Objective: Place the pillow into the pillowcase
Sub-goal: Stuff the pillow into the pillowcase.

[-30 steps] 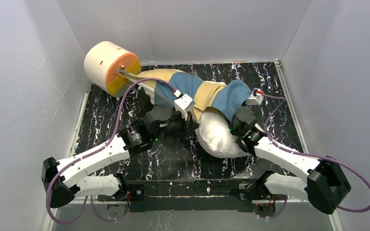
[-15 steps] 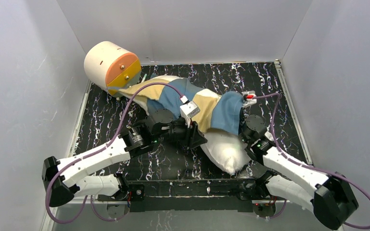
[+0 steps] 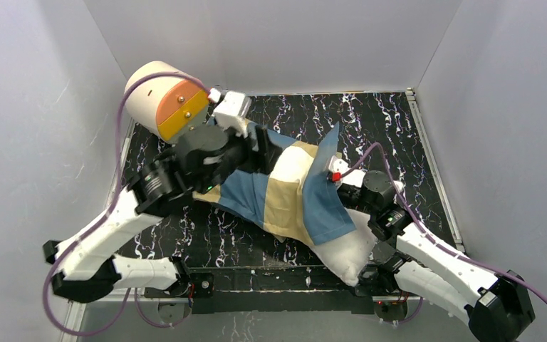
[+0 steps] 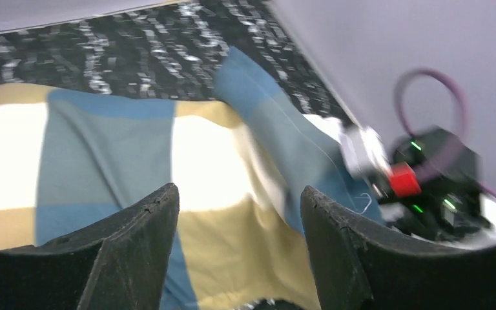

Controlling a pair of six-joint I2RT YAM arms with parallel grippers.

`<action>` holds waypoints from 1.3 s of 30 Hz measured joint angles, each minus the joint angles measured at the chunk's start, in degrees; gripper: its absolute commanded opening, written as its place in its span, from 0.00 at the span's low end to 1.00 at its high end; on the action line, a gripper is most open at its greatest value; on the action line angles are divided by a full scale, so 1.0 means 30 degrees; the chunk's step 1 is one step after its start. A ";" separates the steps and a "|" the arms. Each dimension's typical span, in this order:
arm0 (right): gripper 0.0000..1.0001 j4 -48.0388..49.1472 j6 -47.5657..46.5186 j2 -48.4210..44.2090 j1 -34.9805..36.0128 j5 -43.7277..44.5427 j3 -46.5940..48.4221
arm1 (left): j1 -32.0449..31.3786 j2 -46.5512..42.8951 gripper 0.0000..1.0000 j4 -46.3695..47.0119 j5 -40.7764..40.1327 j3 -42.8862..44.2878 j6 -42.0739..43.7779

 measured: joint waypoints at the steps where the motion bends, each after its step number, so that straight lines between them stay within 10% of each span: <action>1: 0.01 -0.0138 -0.0721 -0.0015 0.0029 -0.0554 0.0000 | 0.0117 0.0918 0.67 -0.0780 -0.1005 0.1071 0.0051; 12: 0.01 -0.2958 -0.7388 -0.0153 0.1719 -0.1974 0.0743 | 0.3978 1.0324 0.63 -0.3956 -0.0328 0.3220 -0.0605; 20: 0.01 -0.3840 -0.9544 0.0809 0.3592 -0.1086 0.1413 | 0.4153 1.2313 0.00 -0.2506 0.1989 0.3519 -0.0780; 34: 0.01 -0.3854 -1.1817 0.1843 0.4539 -0.0758 0.1508 | 0.4153 1.1118 0.00 0.3155 0.7803 0.3767 -0.4357; 39: 0.41 -0.3869 -1.1424 0.1967 0.4583 -0.0393 0.1683 | 0.4167 1.0754 0.28 0.2834 0.7206 0.3621 -0.3934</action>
